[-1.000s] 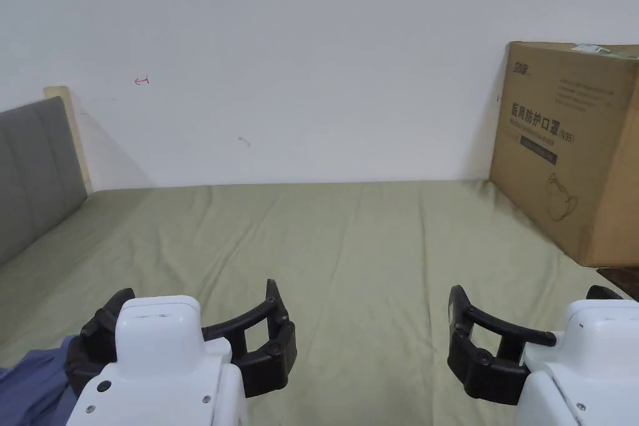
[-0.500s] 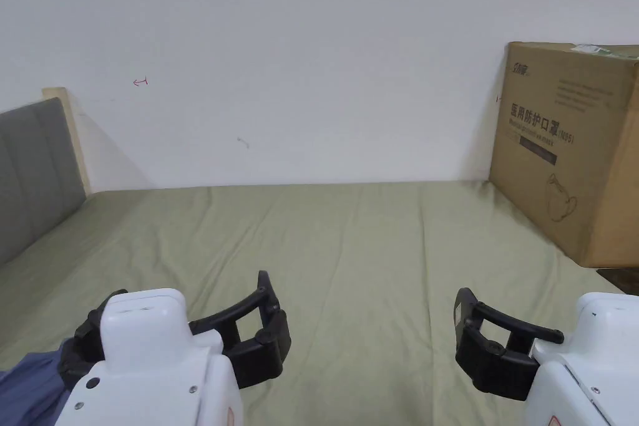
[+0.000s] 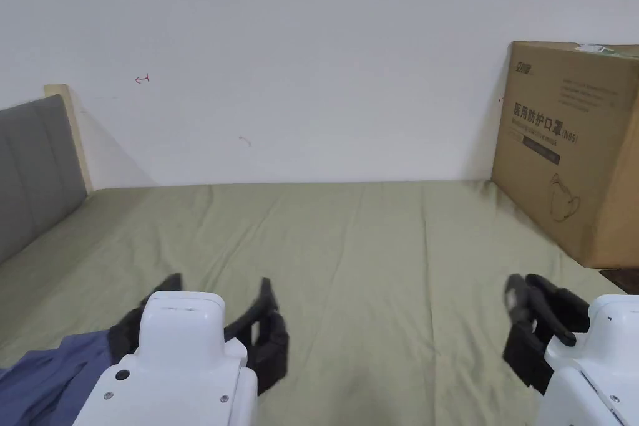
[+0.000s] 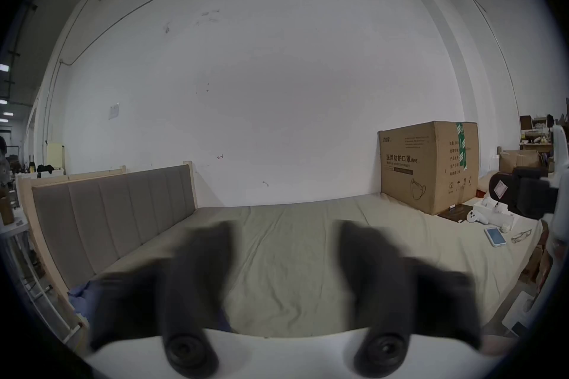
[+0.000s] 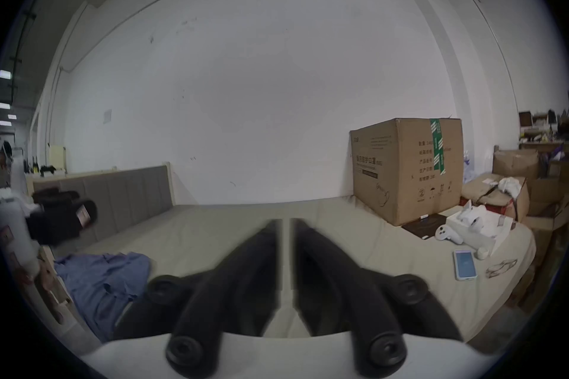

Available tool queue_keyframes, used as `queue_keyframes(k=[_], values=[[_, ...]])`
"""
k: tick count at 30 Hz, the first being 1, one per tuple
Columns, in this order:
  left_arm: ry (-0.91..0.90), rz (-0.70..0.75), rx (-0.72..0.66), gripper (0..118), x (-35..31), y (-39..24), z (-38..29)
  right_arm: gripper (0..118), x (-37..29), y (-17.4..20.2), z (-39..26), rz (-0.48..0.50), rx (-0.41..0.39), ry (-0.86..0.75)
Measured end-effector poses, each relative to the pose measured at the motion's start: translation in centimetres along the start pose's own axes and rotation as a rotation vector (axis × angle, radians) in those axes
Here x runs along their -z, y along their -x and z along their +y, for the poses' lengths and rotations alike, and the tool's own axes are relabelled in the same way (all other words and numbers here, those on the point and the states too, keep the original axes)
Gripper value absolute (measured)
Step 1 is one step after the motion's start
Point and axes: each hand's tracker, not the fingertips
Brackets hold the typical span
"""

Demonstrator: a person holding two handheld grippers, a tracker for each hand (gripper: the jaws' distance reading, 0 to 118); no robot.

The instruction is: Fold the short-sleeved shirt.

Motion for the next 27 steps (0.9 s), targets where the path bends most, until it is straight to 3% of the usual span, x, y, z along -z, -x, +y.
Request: queue_keyframes(k=[1, 2, 3, 13, 16, 19, 24, 27], values=[[0.001, -0.003, -0.009, 42, 0.0, 0.1, 0.0, 4, 0.3, -0.1, 0.0, -0.001, -0.002, 0.014], [0.009, 0.003, -0.008, 11, 0.2, 0.1, 0.0, 4, 0.4, -0.5, -0.1, 0.02, 0.008, 0.024], [0.019, 0.039, 0.004, 4, 0.3, 0.1, -0.1, 4, 0.5, -0.7, -0.1, 0.048, 0.031, 0.048], [0.108, -0.019, -0.132, 4, 1.6, 1.7, -0.9, 3, 0.4, -2.9, 0.3, -0.015, 0.097, 0.027], [0.164, 0.0, -0.151, 4, 1.6, 3.8, -1.3, 3, 1.3, -1.9, 0.3, 0.005, 0.112, 0.036], [0.176, 0.091, -0.171, 4, 0.2, 8.4, -1.5, 3, 3.4, 1.9, 0.1, 0.12, 0.103, 0.079], [0.15, 0.359, -0.121, 4, -4.7, 17.3, -1.5, 3, 5.4, 12.5, -0.7, 0.407, 0.09, 0.129], [0.161, 0.461, -0.088, 4, -6.8, 20.0, -1.8, 3, 5.9, 17.2, -1.3, 0.524, 0.093, 0.161]])
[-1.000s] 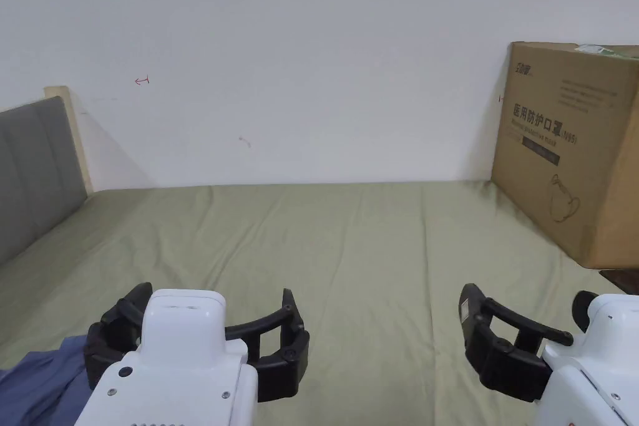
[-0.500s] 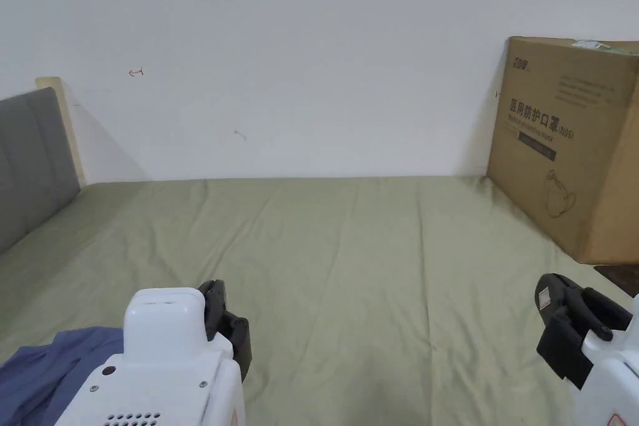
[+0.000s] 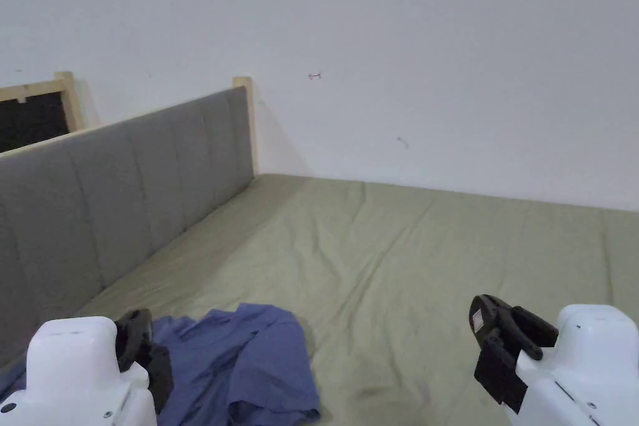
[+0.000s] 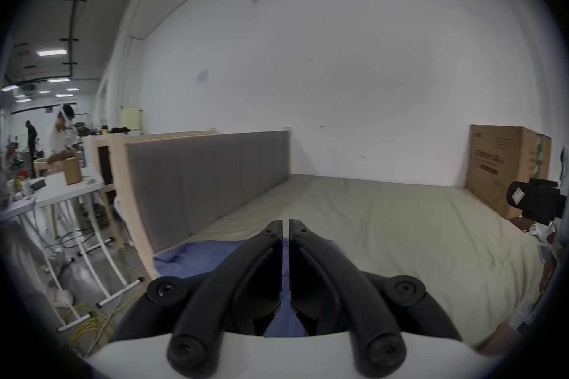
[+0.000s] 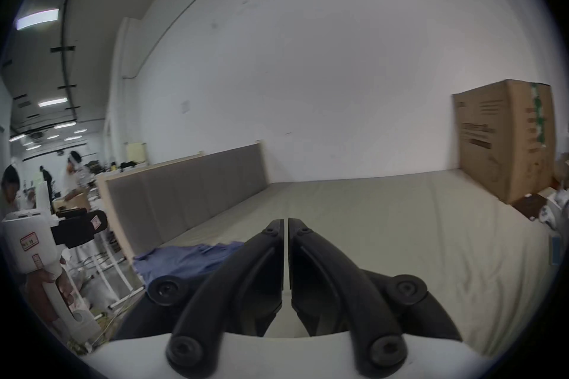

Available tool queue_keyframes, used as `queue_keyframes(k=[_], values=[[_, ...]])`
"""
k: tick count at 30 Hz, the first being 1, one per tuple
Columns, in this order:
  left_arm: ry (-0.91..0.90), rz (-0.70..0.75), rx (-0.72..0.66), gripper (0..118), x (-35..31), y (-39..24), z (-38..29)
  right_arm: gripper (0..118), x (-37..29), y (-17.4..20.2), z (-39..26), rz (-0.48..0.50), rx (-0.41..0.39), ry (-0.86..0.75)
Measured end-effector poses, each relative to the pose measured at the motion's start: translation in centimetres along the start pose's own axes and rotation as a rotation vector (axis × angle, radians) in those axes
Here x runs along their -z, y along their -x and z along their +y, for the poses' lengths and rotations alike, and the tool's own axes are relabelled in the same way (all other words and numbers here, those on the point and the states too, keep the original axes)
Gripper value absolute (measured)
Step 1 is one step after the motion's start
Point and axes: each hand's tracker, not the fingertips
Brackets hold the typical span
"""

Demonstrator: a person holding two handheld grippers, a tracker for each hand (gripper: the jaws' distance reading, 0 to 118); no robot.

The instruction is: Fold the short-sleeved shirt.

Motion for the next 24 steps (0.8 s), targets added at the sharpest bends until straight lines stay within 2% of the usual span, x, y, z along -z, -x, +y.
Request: queue_keyframes(k=[3, 5, 8, 9, 11, 13, 14, 15, 17, 19, 20, 21, 24], values=[[-0.006, 0.014, -0.036, 4, -0.5, 1.4, -0.4, 3, 0.8, 1.8, 0.1, 0.047, -0.048, -0.007], [-0.096, 0.025, -0.088, 4, -1.4, 1.3, -0.3, 3, 0.6, 1.7, 0.3, 0.057, -0.053, -0.017], [-0.212, 0.063, -0.066, 4, -1.1, 0.9, 1.0, 3, 0.2, 0.3, 0.9, 0.051, -0.034, 0.001], [-0.198, 0.052, -0.05, 4, -0.1, 0.8, 1.5, 3, 0.0, -0.4, 0.9, 0.04, -0.013, 0.016], [-0.071, -0.001, 0.001, 4, 4.2, 1.0, 2.6, 3, -0.3, -2.0, 0.9, 0.015, 0.027, 0.051], [0.197, -0.107, 0.027, 4, 10.3, 1.5, 2.7, 3, -0.5, -3.6, 0.6, -0.026, 0.06, 0.096], [0.363, -0.208, -0.009, 5, 13.8, 2.0, 1.8, 3, -0.5, -4.3, 0.3, -0.044, 0.072, 0.119], [0.492, -0.306, -0.054, 13, 16.9, 2.6, 0.5, 3, -0.6, -5.1, 0.0, -0.055, 0.087, 0.143], [0.677, -0.341, -0.079, 60, 22.0, 2.6, -2.7, 3, -0.6, -6.5, -0.6, -0.071, 0.113, 0.18], [0.804, -0.281, 0.015, 101, 25.6, 2.0, -5.8, 3, -0.7, -7.6, -1.4, -0.097, 0.133, 0.22], [0.836, -0.267, 0.076, 110, 27.1, 1.7, -7.4, 3, -0.7, -8.1, -1.7, -0.112, 0.141, 0.241], [0.857, -0.251, 0.129, 113, 27.9, 1.0, -8.9, 3, -0.7, -8.6, -1.9, -0.125, 0.147, 0.26], [0.903, -0.164, 0.177, 112, 31.6, 0.4, -12.4, 3, -0.6, -9.7, -2.6, -0.147, 0.152, 0.303]])
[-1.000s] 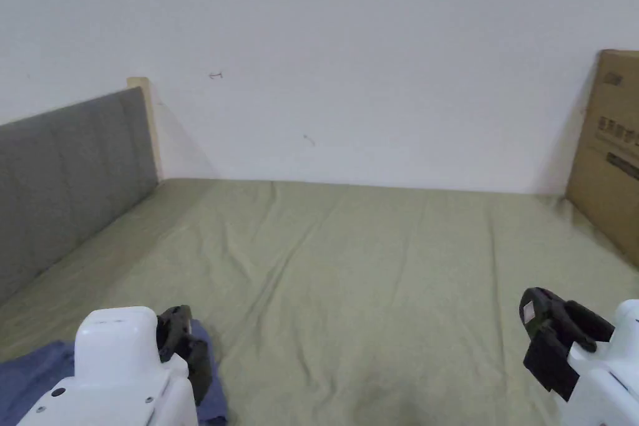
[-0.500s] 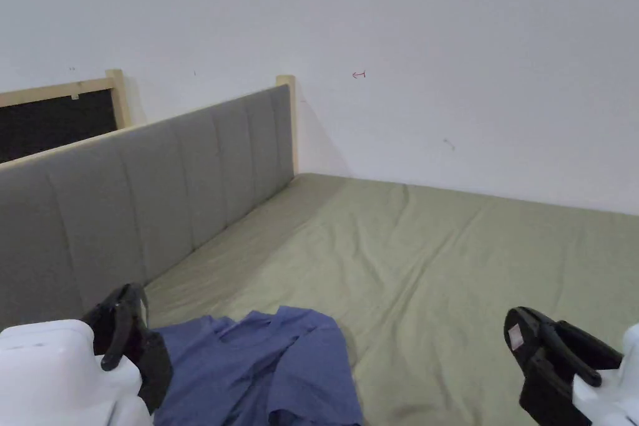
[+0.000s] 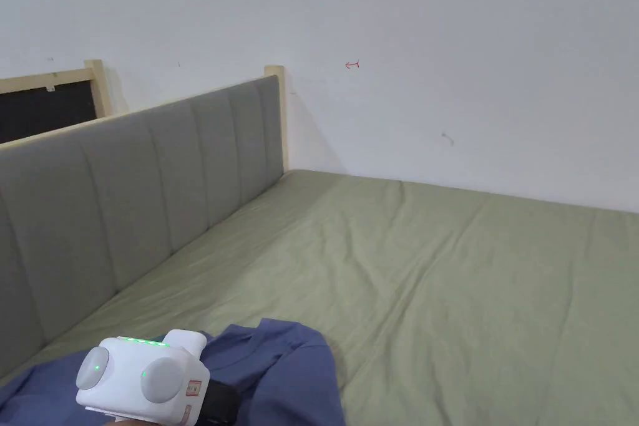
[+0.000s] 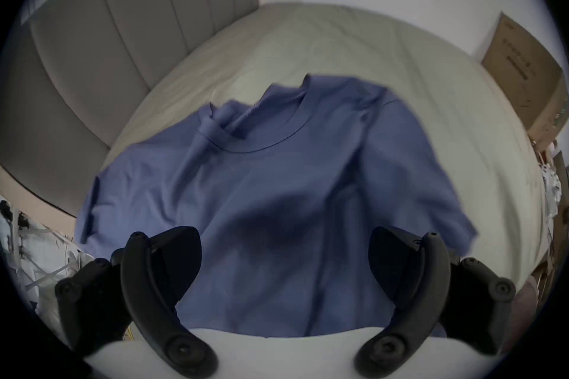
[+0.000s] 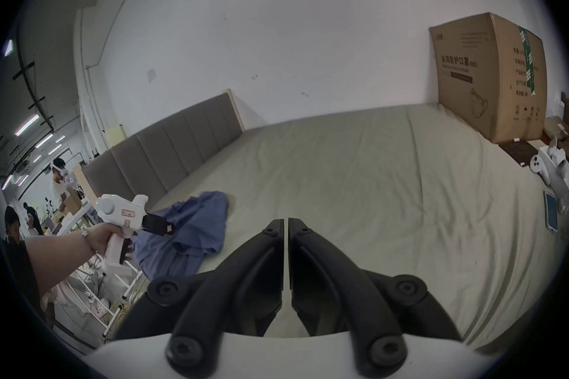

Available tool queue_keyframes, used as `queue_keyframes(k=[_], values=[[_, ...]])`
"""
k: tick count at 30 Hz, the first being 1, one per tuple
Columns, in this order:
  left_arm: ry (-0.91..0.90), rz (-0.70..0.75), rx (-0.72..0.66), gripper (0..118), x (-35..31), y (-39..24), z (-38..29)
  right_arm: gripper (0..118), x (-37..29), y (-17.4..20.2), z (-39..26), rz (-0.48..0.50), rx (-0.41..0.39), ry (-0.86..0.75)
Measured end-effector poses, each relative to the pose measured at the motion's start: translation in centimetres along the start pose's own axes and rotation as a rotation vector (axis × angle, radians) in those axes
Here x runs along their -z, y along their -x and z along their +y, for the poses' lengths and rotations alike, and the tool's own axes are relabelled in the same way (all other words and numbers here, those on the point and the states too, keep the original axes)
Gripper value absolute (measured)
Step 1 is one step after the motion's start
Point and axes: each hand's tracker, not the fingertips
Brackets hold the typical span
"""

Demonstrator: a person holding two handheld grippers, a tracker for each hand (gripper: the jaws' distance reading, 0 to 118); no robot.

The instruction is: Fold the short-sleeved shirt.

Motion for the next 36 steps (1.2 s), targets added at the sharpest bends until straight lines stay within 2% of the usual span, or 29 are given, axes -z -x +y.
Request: queue_keyframes(k=[5, 10, 13, 14, 15, 17, 18, 20, 21, 24, 27, 32, 36], values=[[0.153, -0.037, -0.068, 118, 5.5, 0.7, -0.4, 3, 1.1, -1.1, -0.8, -0.026, -0.008, 0.059], [-0.027, -0.049, -0.088, 118, 4.0, 0.9, -2.5, 3, 1.9, -0.9, -1.6, -0.008, 0.018, 0.087], [-0.003, -0.053, -0.063, 116, 3.4, 1.2, -2.1, 3, 2.4, -0.6, -1.8, 0.007, 0.034, 0.096], [-0.073, -0.047, -0.08, 109, 2.6, 1.4, -2.6, 3, 2.4, -0.4, -1.6, 0.01, 0.036, 0.103], [-0.115, -0.034, -0.093, 91, 2.0, 1.6, -2.8, 3, 2.4, -0.3, -1.5, 0.014, 0.037, 0.111], [-0.183, -0.048, -0.111, 0, 0.5, 2.3, -2.9, 3, 2.0, -0.3, -1.2, 0.025, 0.028, 0.11], [-0.176, 0.007, -0.087, 1, -0.2, 2.5, -3.1, 3, 1.6, 0.0, -0.8, 0.029, 0.018, 0.1], [-0.174, -0.092, -0.079, 1, -1.9, 3.3, -3.0, 3, 0.9, -0.1, -0.3, 0.025, -0.001, 0.08], [-0.202, -0.078, -0.037, 1, -3.7, 3.5, -2.1, 3, 0.6, -0.2, -0.1, 0.022, -0.004, 0.073], [-0.361, -0.067, 0.032, 1, -10.3, 3.1, 0.4, 3, -0.5, -0.8, 0.4, 0.023, 0.01, 0.055], [-0.498, -0.139, 0.094, 1, -17.2, 0.9, 3.2, 3, -1.6, -1.4, 0.7, 0.022, 0.041, 0.028], [-0.679, -0.299, 0.214, 1, -29.0, -7.6, 8.6, 3, -4.3, -2.6, 1.2, 0.009, 0.088, -0.022], [-0.665, -0.453, 0.28, 1, -34.5, -15.7, 11.6, 3, -7.1, -3.8, 1.7, -0.023, 0.095, -0.065]])
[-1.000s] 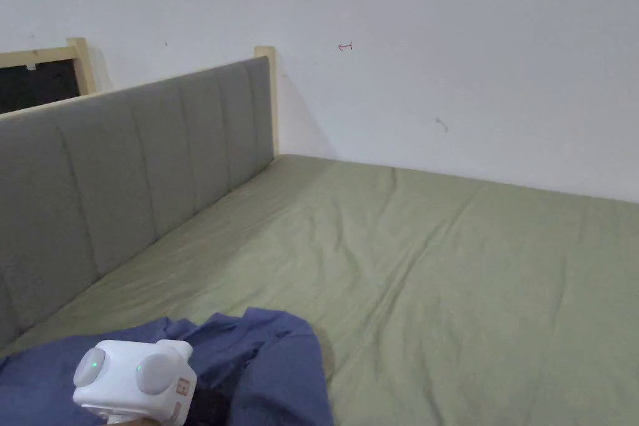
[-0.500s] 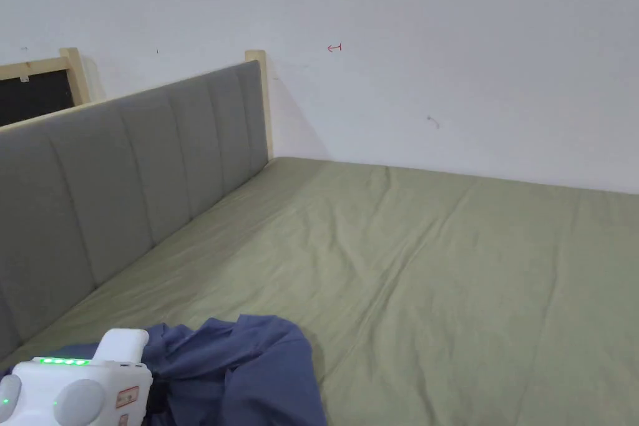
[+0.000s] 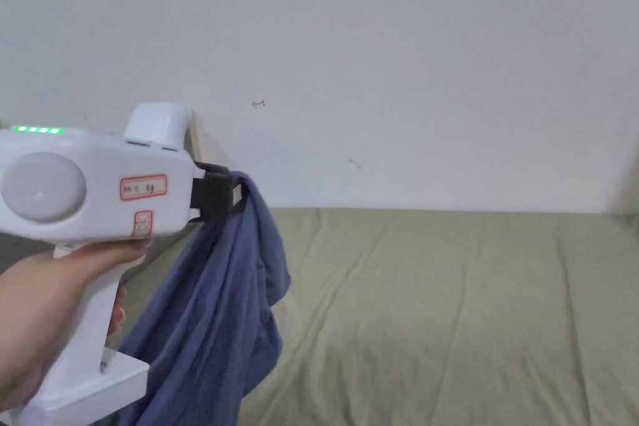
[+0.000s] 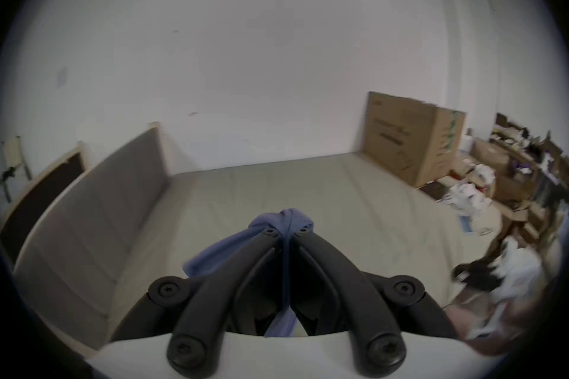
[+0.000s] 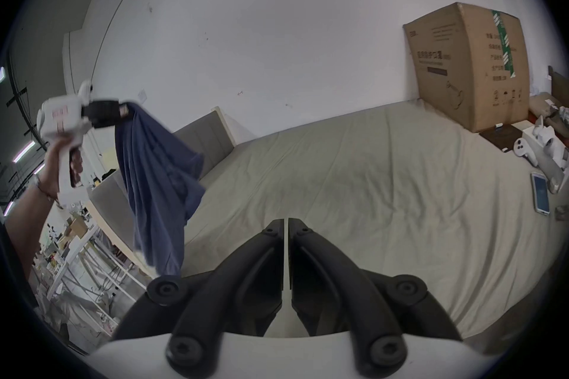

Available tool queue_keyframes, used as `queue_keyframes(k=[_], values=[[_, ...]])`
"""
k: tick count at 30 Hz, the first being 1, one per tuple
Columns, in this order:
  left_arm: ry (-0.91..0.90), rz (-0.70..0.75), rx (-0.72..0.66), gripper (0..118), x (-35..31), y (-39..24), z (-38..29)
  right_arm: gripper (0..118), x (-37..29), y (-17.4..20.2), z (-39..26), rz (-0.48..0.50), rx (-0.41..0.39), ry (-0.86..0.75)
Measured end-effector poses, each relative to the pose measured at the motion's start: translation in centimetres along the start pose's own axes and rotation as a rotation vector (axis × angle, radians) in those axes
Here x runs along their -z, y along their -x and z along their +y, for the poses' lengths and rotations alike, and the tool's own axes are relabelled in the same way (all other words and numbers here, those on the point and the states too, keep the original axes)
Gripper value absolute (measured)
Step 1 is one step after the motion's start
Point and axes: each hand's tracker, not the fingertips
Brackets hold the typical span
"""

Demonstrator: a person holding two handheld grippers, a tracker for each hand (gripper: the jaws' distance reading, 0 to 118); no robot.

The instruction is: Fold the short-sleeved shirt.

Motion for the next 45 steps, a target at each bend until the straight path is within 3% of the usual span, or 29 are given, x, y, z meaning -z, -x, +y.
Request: queue_keyframes(k=[4, 9, 15, 18, 21, 22, 23, 25, 26, 31, 34, 36, 38, 39, 40, 42, 45], values=[[0.059, -0.221, -0.088, 1, 3.7, -6.2, 3.1, 3, -2.3, -2.3, 0.4, -0.05, 0.017, -0.046], [0.37, -0.277, -0.094, 1, 13.2, -12.6, 1.7, 3, -3.4, -5.5, 0.4, -0.132, 0.067, -0.055], [0.649, -0.226, -0.081, 1, 23.5, -18.4, -11.6, 3, -3.2, -8.8, -1.2, -0.186, 0.129, -0.02], [0.924, -0.278, -0.242, 1, 28.1, -18.2, -20.1, 3, -2.5, -10.1, -2.1, -0.213, 0.146, 0.034], [1.006, -0.236, -0.433, 3, 29.3, -16.4, -24.4, 3, -2.3, -10.8, -2.8, -0.221, 0.155, 0.059], [0.994, -0.223, -0.485, 15, 29.2, -15.7, -24.6, 3, -2.2, -11.0, -3.1, -0.223, 0.158, 0.067], [0.982, -0.22, -0.533, 39, 29.2, -14.9, -24.4, 3, -2.1, -11.1, -3.3, -0.224, 0.16, 0.074], [0.982, -0.239, -0.588, 105, 28.6, -14.2, -23.2, 3, -1.8, -11.1, -3.6, -0.229, 0.165, 0.087], [0.971, -0.264, -0.595, 110, 28.3, -13.9, -22.4, 3, -1.6, -11.0, -3.6, -0.228, 0.17, 0.093], [0.811, -0.215, -0.487, 108, 23.5, -11.8, -16.2, 3, -1.5, -9.6, -3.0, -0.2, 0.17, 0.069], [0.542, -0.168, -0.377, 108, 17.6, -10.4, -12.9, 3, -1.9, -8.3, -1.9, -0.185, 0.106, 0.008], [0.259, -0.139, -0.298, 108, 12.5, -9.7, -12.0, 3, -2.4, -7.4, -1.3, -0.179, 0.059, -0.056], [0.014, -0.16, -0.216, 100, 7.3, -9.1, -12.7, 3, -2.9, -6.6, -1.0, -0.179, 0.022, -0.128], [-0.103, -0.1, -0.171, 91, 4.9, -9.3, -13.8, 3, -3.2, -6.2, -1.0, -0.183, 0.011, -0.175], [-0.185, -0.046, -0.142, 66, 3.0, -9.5, -14.9, 3, -3.4, -5.9, -1.0, -0.184, 0.003, -0.217], [-0.266, 0.048, -0.144, 4, 0.1, -9.5, -17.6, 3, -3.9, -5.4, -1.3, -0.192, -0.004, -0.299], [-0.304, 0.126, -0.282, 0, -2.3, -9.5, -21.5, 3, -4.3, -4.7, -1.7, -0.2, 0.0, -0.342]])
